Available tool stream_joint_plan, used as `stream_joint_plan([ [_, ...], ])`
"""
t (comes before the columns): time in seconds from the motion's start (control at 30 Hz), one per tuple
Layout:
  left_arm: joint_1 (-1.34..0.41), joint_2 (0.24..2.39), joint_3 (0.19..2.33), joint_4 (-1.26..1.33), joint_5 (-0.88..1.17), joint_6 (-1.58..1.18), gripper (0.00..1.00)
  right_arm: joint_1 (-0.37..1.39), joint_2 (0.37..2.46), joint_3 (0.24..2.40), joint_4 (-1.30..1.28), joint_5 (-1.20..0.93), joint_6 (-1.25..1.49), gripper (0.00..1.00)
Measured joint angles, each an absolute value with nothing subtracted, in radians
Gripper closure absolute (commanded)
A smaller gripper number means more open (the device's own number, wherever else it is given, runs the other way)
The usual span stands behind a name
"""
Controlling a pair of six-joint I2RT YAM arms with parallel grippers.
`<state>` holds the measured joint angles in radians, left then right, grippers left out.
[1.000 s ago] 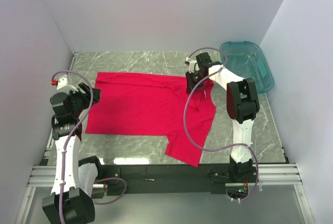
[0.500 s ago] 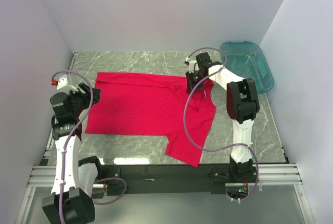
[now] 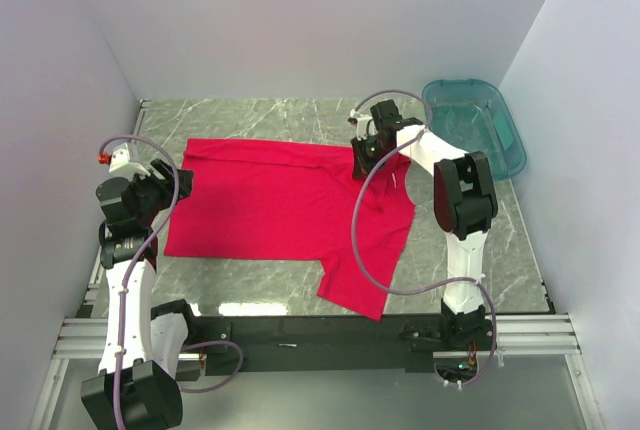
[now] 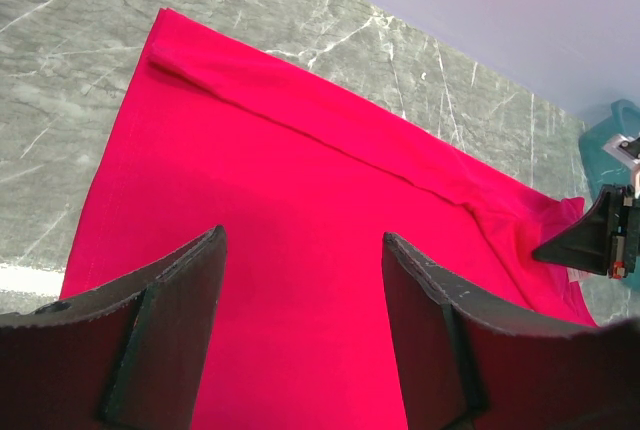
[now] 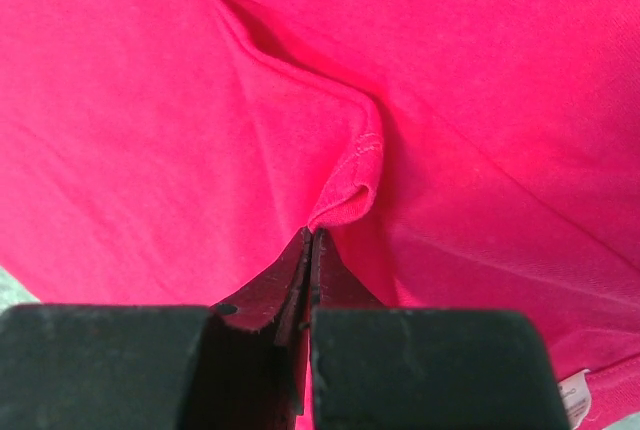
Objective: Fold and stack the t-shirts
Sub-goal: Fold the tshirt
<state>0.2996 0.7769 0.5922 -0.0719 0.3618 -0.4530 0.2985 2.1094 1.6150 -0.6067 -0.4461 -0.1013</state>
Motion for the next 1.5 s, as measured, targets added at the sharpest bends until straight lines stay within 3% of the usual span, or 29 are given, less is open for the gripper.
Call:
stream_joint_plan([
  [0.4,0.300,0.777,0.592,-0.072,0.361,-0.453,0.31,0.368,2.083,1.613,-0.619,-0.476,-0.125,0.98],
  [0.43,0.300,0.777,0.592,-0.072,0.361,-0.453,0.31,0.380,2.079,1.612,-0.622,-0.480,-0.130,0.94],
  [0.47,0.300,0.777,0.592,-0.072,0.361,-0.453,0.31,0.414,2.075,1.611,-0.630,-0.487,-0.137,0.76],
  [0.57,0.300,0.777,0.592,-0.072,0.361,-0.453,0.31,0.498,2.064,1.611,-0.659,-0.508,-0.173,0.62],
  [0.77,0.300,0.777,0.592,-0.072,0.361,-0.453,0.31,0.630,2.048,1.612,-0.716,-0.540,-0.242,0.57],
  [0.93,0.300,0.777,0.592,-0.072,0.362,-0.456,0.28,0.546,1.978,1.610,-0.730,-0.565,-0.307,0.52],
  [1.07,0.300,0.785,0.583,-0.074,0.350,-0.493,0.03,0.440,1.803,1.498,-0.719,-0.638,-0.480,0.43],
  [1.13,0.300,0.800,0.583,-0.109,0.310,-0.550,0.01,0.431,1.666,1.385,-0.695,-0.671,-0.564,0.31],
  [1.17,0.301,0.814,0.585,-0.136,0.287,-0.583,0.01,0.442,1.587,1.309,-0.664,-0.688,-0.609,0.14],
  [1.23,0.307,0.867,0.607,-0.233,0.240,-0.644,0.01,0.482,1.415,1.139,-0.576,-0.706,-0.671,0.00],
  [1.3,0.311,0.934,0.634,-0.315,0.208,-0.686,0.01,0.517,1.288,0.989,-0.459,-0.681,-0.670,0.00],
  [1.33,0.313,0.966,0.646,-0.356,0.194,-0.704,0.01,0.518,1.274,0.958,-0.440,-0.663,-0.649,0.05],
  [1.37,0.315,0.999,0.656,-0.398,0.178,-0.724,0.01,0.500,1.282,0.964,-0.440,-0.640,-0.617,0.25],
  [1.43,0.318,1.047,0.670,-0.478,0.149,-0.753,0.00,0.421,1.400,1.068,-0.451,-0.590,-0.530,0.51],
  [1.5,0.319,1.079,0.674,-0.546,0.123,-0.772,0.01,0.324,1.572,1.253,-0.448,-0.523,-0.421,0.57],
])
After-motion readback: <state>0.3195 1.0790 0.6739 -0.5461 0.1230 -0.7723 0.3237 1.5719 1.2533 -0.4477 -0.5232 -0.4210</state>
